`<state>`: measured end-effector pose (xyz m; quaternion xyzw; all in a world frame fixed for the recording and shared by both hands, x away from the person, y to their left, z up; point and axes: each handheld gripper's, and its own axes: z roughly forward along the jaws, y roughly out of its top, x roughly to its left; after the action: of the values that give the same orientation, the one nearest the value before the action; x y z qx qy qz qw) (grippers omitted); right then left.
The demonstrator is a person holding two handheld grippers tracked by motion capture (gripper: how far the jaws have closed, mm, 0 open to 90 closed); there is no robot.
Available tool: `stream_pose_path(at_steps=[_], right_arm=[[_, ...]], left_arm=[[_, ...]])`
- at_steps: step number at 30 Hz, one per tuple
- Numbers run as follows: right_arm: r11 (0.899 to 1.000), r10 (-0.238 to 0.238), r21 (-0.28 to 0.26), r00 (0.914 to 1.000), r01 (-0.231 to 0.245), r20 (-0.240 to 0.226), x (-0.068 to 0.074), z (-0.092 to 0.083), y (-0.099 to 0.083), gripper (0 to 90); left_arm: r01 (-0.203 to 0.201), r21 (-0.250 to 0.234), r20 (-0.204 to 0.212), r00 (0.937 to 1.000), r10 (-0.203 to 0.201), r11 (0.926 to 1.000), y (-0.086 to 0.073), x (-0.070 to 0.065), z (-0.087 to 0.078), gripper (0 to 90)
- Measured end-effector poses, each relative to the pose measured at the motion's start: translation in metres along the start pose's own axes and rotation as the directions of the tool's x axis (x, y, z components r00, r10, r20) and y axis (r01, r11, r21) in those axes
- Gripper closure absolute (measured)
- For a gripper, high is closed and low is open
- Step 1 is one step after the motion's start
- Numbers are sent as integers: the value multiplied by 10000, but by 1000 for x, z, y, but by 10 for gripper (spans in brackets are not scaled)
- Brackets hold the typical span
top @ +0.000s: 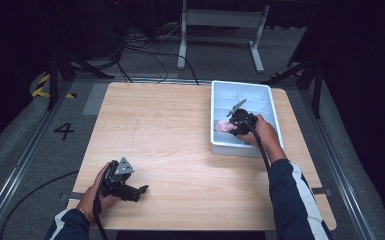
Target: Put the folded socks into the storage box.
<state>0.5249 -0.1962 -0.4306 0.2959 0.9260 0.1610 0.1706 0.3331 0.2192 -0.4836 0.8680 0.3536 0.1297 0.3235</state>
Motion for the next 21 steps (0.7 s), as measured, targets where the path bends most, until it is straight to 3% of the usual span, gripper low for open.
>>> stream_pose_path(at_steps=[7, 21], right_arm=[[9986, 277, -456, 9996, -279, -34, -3, -7, -4, 633], [9943, 682, -820, 9977, -681, -10, -7, -22, -7, 490]], left_arm=[[-3, 15, 56, 10000, 3, 10000, 0, 0, 0, 0], [0, -7, 53, 10000, 0, 10000, 0, 0, 0, 0]])
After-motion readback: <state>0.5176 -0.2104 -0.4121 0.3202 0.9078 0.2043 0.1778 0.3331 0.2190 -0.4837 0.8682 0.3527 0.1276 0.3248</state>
